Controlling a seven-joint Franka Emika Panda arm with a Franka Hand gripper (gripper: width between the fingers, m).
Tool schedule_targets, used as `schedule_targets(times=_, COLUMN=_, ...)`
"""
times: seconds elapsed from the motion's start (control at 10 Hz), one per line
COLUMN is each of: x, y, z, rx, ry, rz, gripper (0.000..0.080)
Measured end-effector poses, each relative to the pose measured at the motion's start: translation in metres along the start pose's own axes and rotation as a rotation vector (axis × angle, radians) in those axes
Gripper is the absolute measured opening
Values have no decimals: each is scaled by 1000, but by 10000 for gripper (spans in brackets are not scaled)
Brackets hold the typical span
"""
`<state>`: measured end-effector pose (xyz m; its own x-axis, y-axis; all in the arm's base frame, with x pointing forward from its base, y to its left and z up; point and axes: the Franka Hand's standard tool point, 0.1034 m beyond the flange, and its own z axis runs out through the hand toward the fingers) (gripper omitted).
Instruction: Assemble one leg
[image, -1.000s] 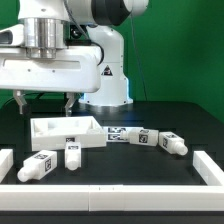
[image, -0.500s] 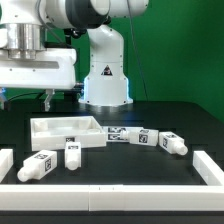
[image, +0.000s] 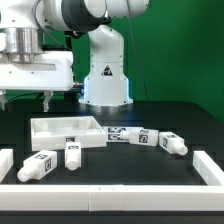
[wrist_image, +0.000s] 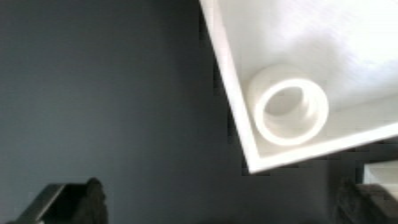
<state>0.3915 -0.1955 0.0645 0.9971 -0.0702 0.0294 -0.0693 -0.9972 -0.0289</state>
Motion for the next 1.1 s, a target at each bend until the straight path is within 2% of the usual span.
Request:
schedule_targets(times=0.1, x=-14, y=-7, z=15, rx=37, ry=-68, rz=-6, gripper=649)
schedule_targets(times=0.2, x=-16, y=-7, z=23, rx=13, ry=-63, rz=-16, gripper=649)
schedule_targets(times=0.6, x=-19, y=-7, z=26, rx=15, ry=-73, rz=-85, gripper=649)
schedule_targets(times=0.7, x=-23, y=-7, z=31, rx=18, ry=-88, rz=-207, gripper=649)
schedule_targets(times=0.9, x=-31, y=-16, z=48, rx=33, ry=-122, rz=-292, gripper=649)
schedule_targets(times=1.1, x=-33, y=-15, z=50, rx=33, ry=-126, rz=-294, gripper=649)
